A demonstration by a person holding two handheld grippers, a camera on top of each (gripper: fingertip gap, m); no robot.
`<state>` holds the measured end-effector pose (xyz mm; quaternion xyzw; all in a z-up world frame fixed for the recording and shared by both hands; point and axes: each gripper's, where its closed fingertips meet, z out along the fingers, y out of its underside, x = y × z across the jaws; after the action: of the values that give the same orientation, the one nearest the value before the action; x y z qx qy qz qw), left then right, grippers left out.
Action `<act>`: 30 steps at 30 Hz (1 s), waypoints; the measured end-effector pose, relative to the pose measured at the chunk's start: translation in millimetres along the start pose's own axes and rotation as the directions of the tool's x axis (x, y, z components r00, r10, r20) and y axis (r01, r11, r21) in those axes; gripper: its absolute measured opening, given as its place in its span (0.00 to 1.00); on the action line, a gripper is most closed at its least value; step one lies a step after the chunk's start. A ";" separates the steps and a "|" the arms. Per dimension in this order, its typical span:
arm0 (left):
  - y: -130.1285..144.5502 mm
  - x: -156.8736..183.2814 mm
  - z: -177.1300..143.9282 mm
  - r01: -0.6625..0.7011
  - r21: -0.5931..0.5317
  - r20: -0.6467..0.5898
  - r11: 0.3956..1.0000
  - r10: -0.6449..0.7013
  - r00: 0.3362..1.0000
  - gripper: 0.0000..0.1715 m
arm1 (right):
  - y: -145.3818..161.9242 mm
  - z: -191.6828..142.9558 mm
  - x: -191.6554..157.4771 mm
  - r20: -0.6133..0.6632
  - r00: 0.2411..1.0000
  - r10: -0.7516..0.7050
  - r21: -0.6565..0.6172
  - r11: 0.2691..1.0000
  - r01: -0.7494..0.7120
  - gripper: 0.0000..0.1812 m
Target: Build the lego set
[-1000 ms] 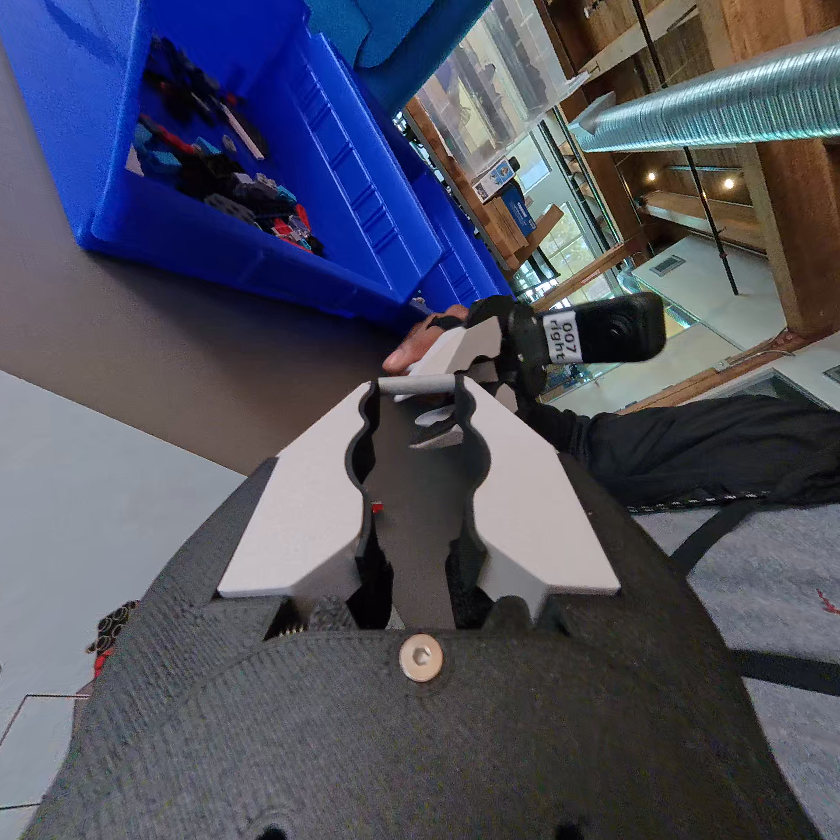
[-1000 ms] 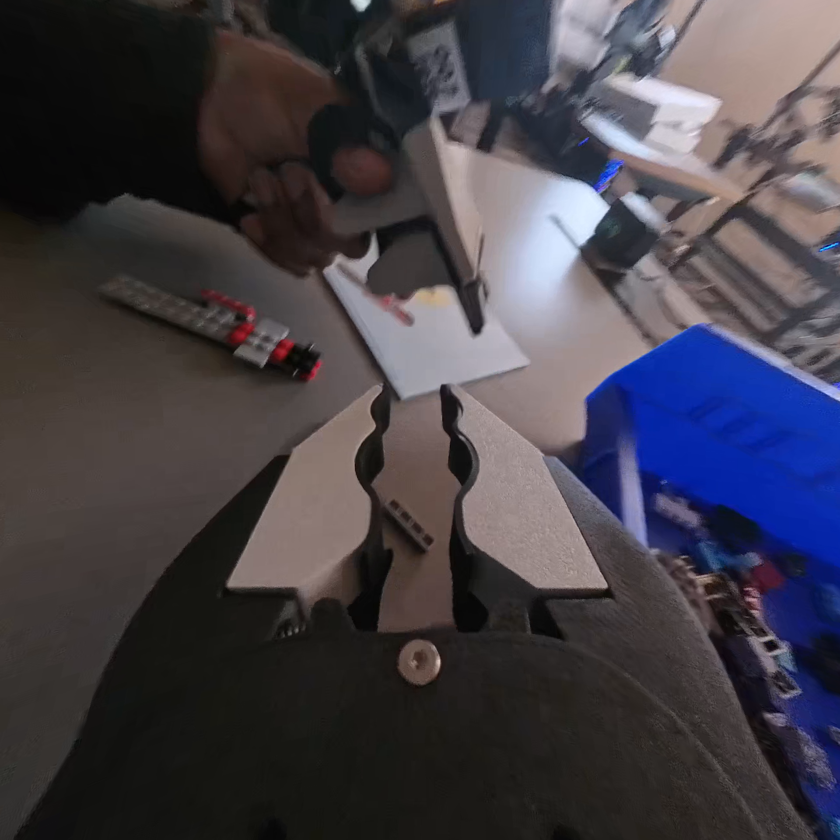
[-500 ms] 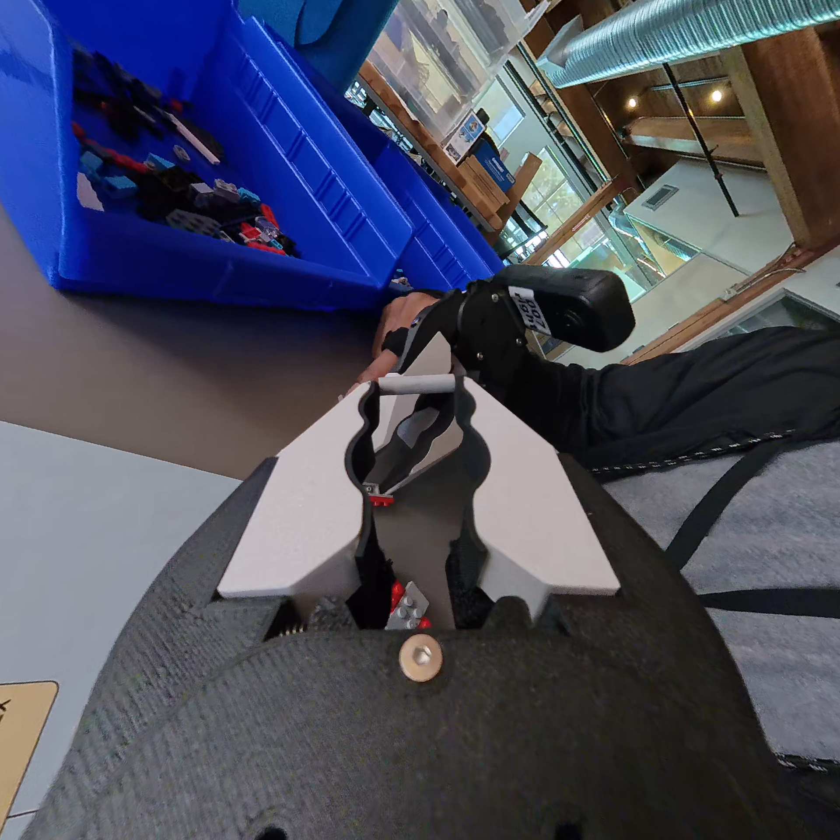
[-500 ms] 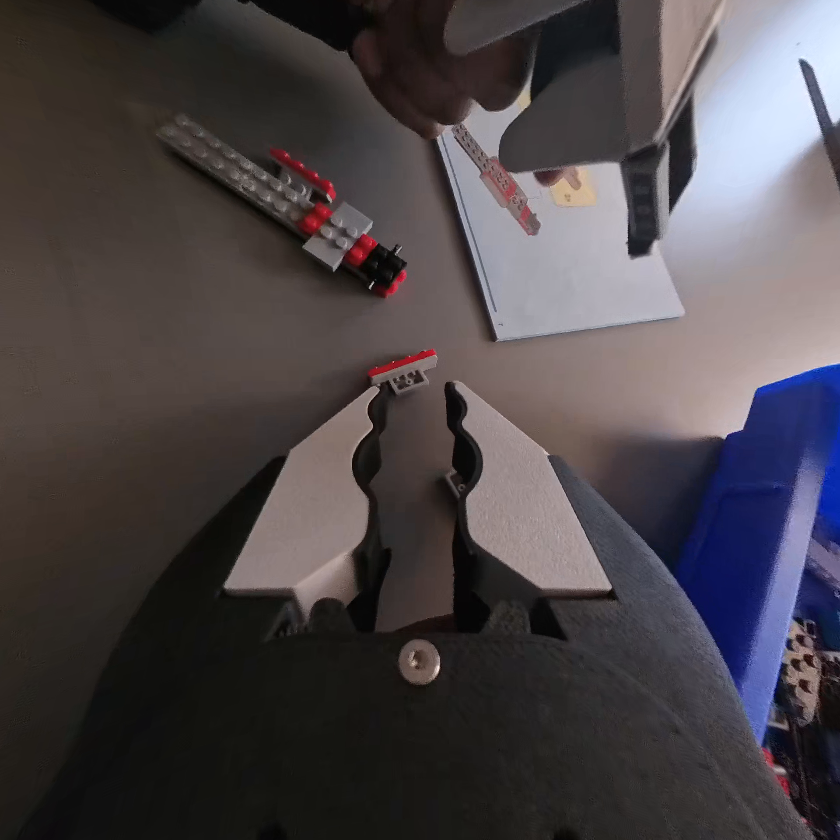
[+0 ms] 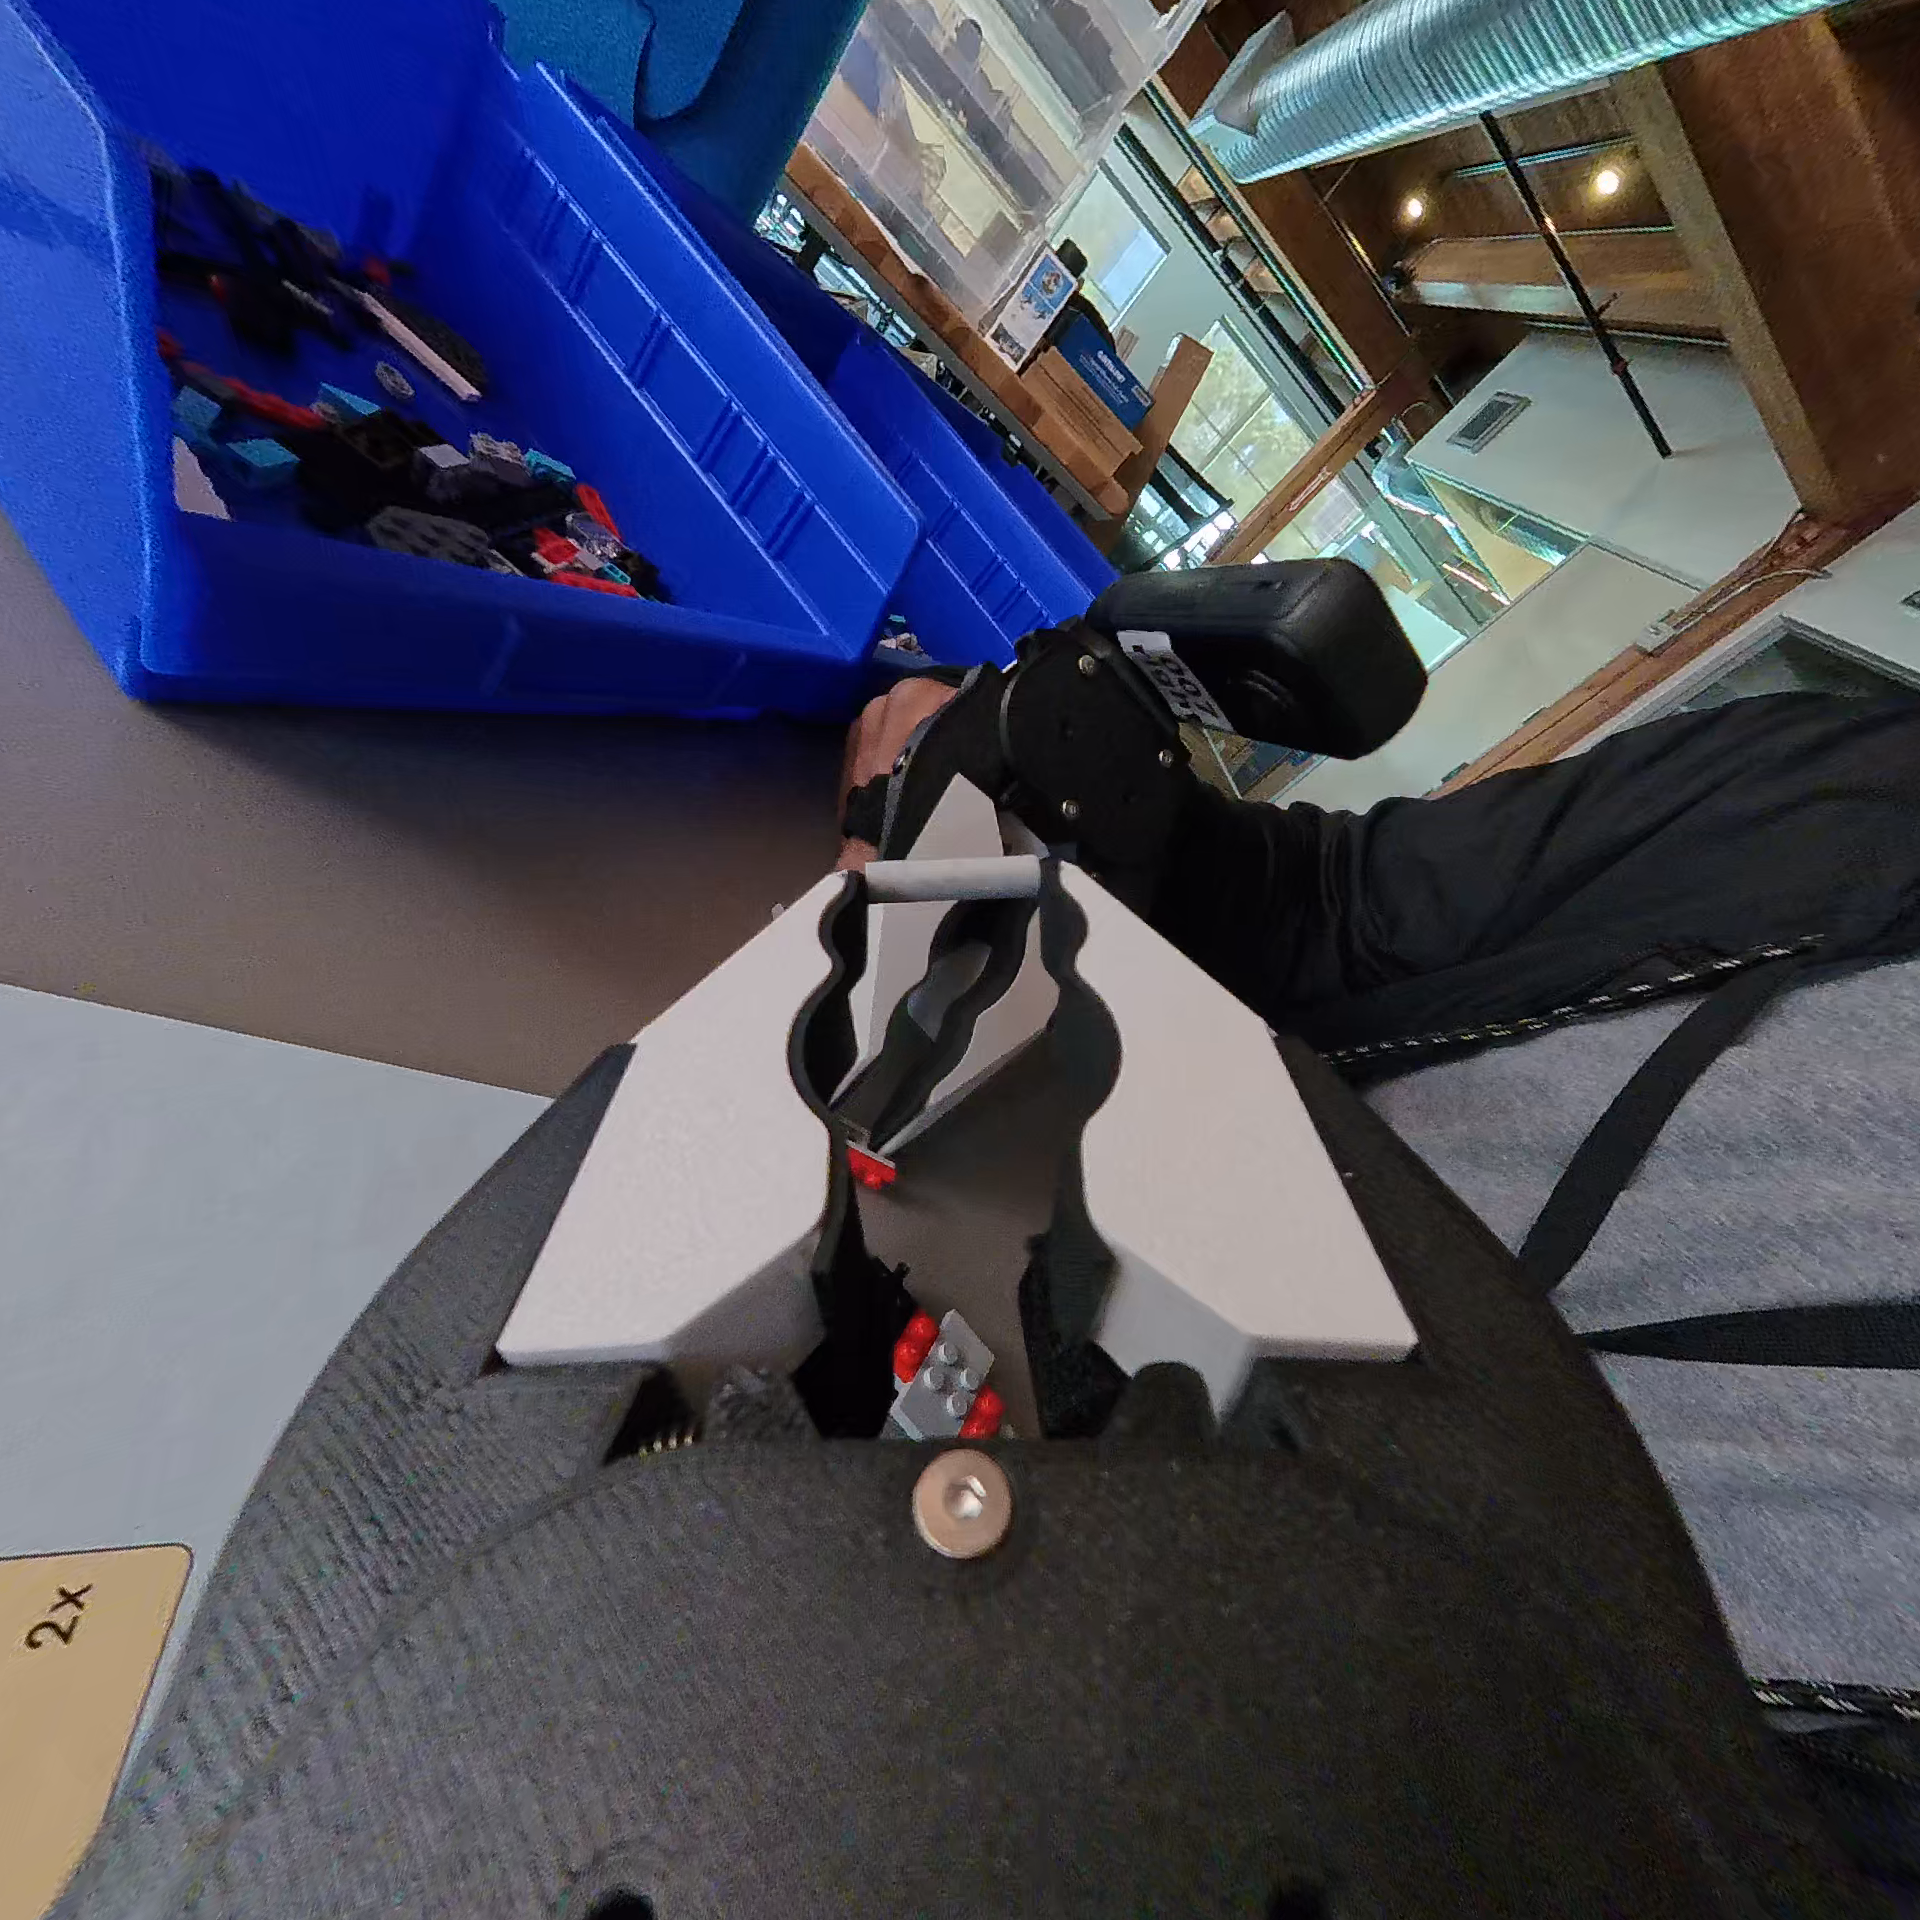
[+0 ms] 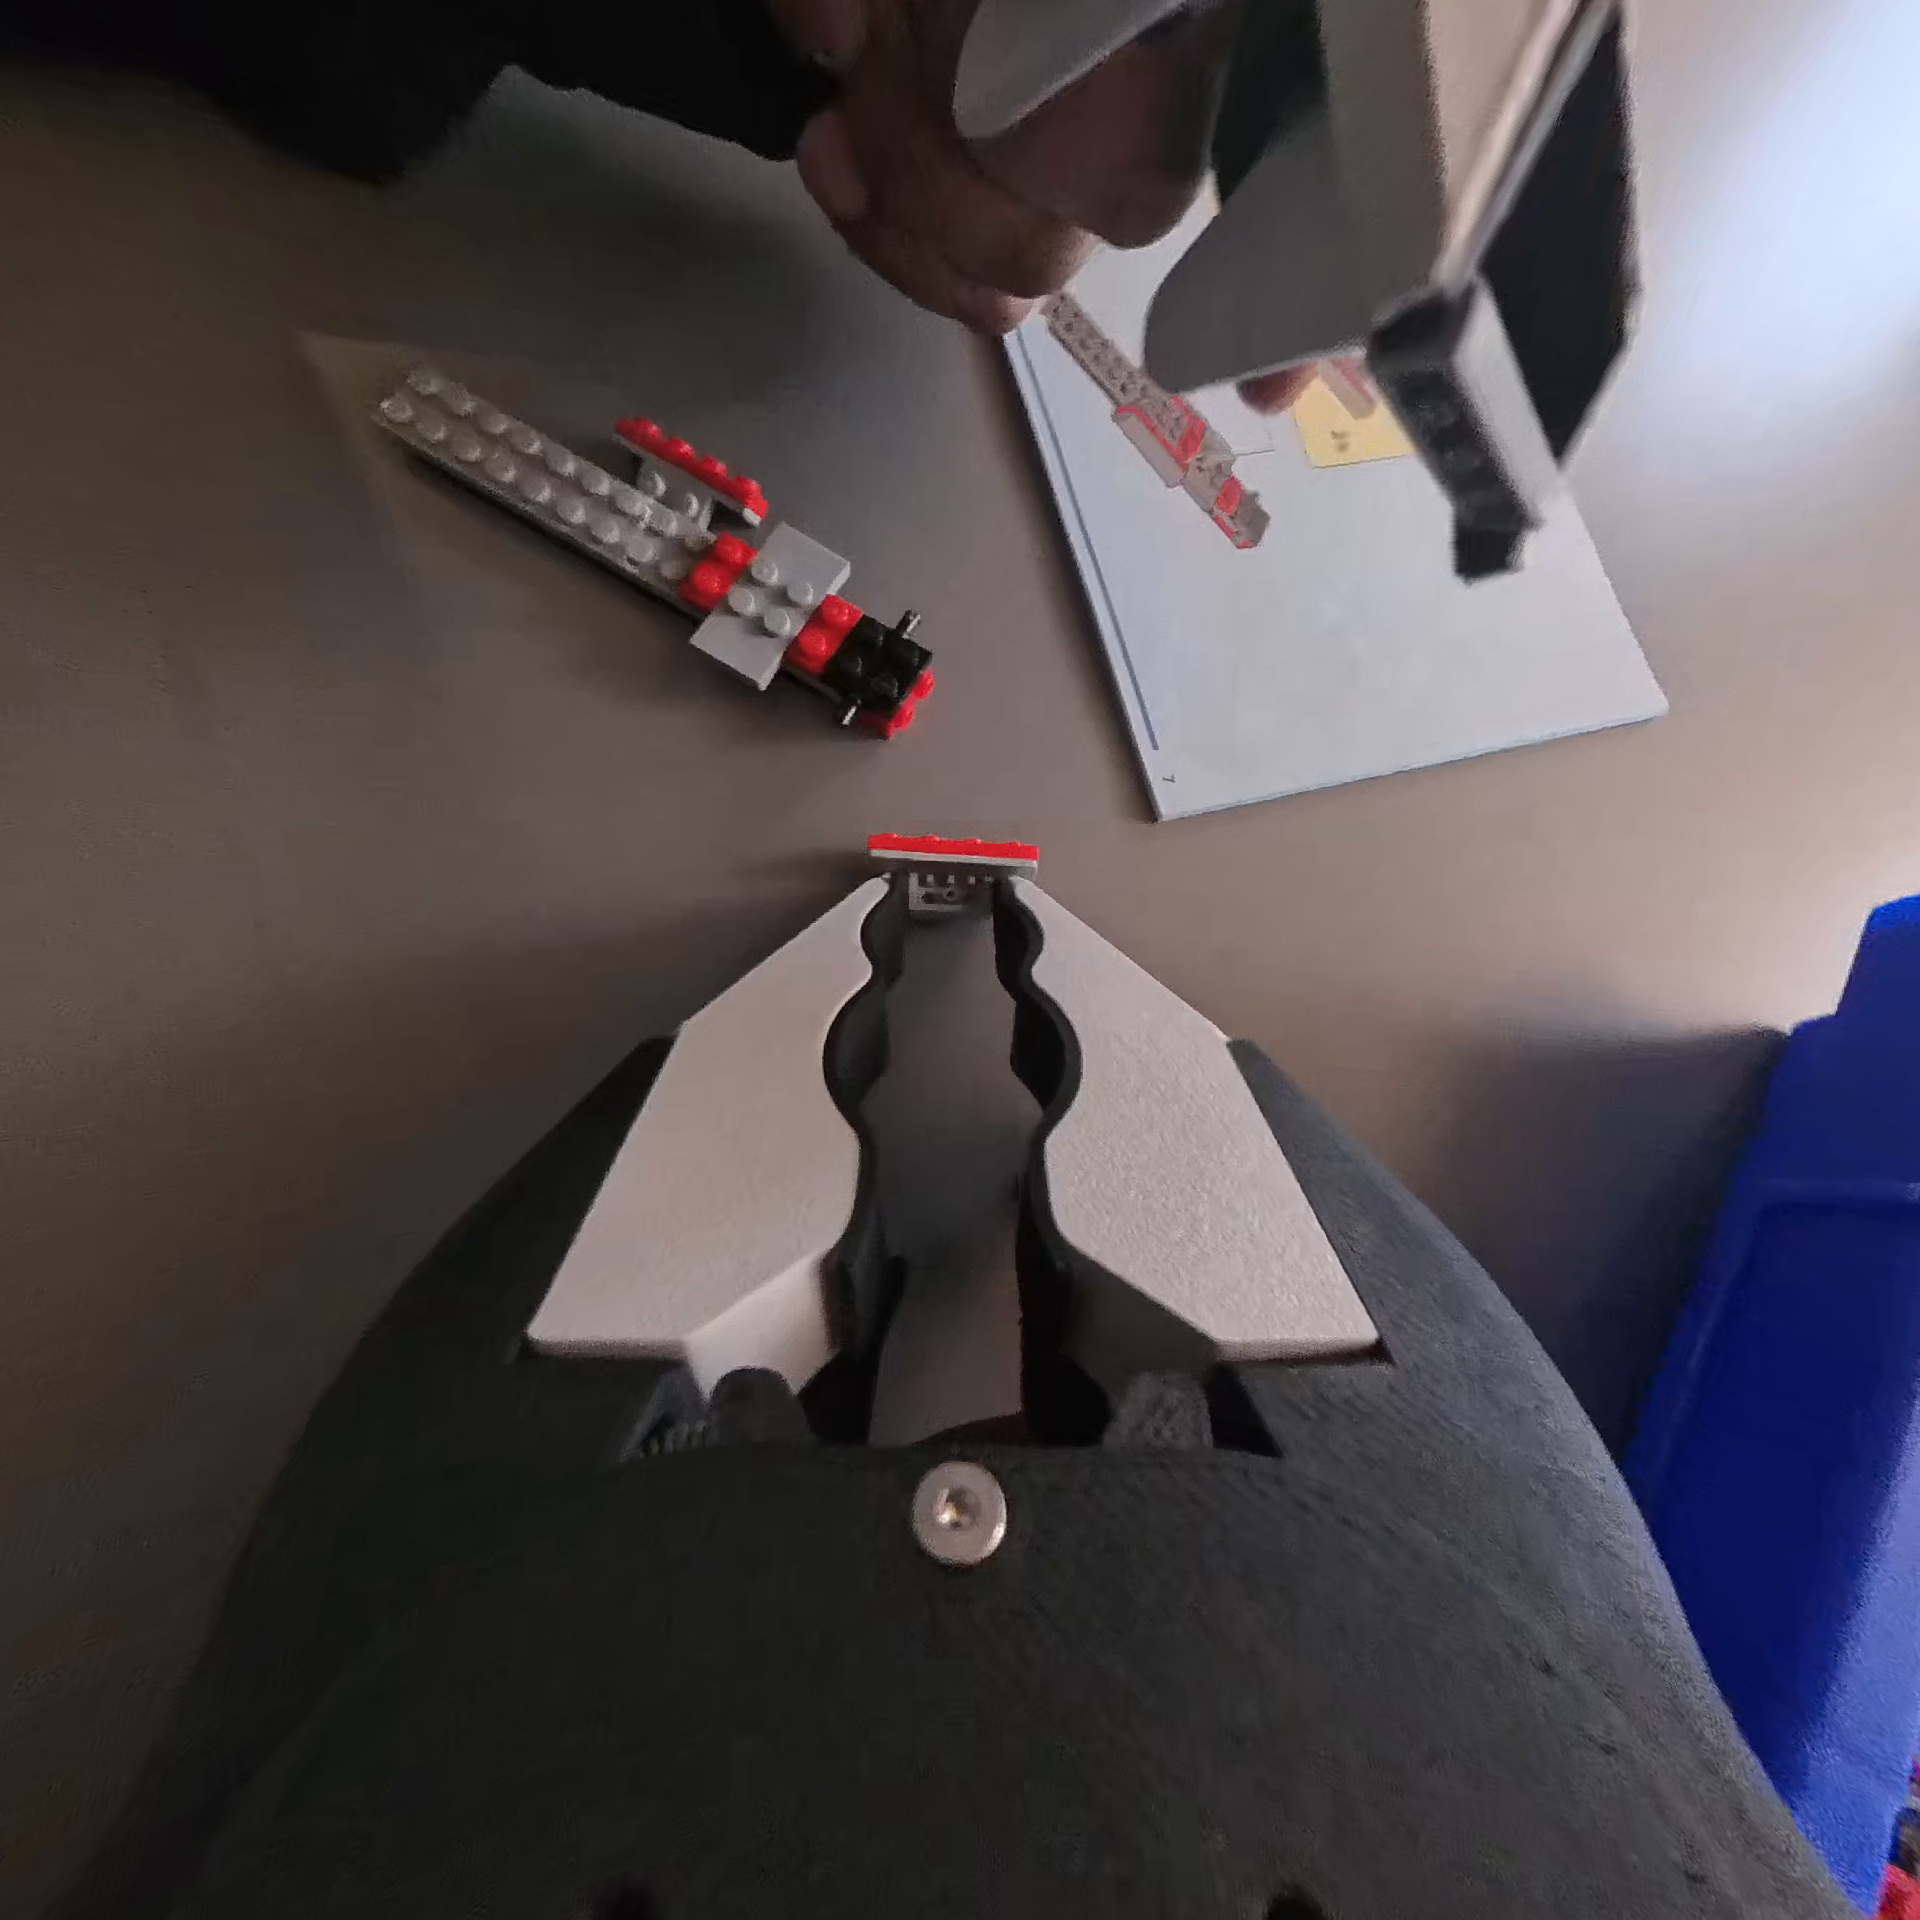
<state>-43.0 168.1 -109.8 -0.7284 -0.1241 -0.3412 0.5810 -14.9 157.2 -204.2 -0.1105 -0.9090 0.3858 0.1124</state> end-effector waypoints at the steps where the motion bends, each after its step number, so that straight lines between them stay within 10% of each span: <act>1: -0.9 0.6 -1.1 -0.006 0.004 -0.003 1.000 0.006 1.000 0.19 | -2.2 -1.6 3.1 -0.016 1.000 0.016 0.019 1.000 -0.016 0.11; 13: -18.3 22.3 -4.7 -0.175 0.129 -0.080 0.976 0.186 0.979 0.19 | -75.4 -82.7 39.2 0.071 0.940 0.333 0.657 0.693 -0.295 0.10; 30: -16.2 32.4 7.1 -0.286 0.151 -0.070 0.946 0.299 0.952 0.19 | -80.7 -87.4 30.1 0.117 0.944 0.308 0.680 0.668 -0.302 0.10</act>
<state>-26.1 172.5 -77.4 -0.6800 -0.0112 -0.2748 0.6797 -27.4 170.3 -82.9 -0.2126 -0.6677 0.7086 0.0830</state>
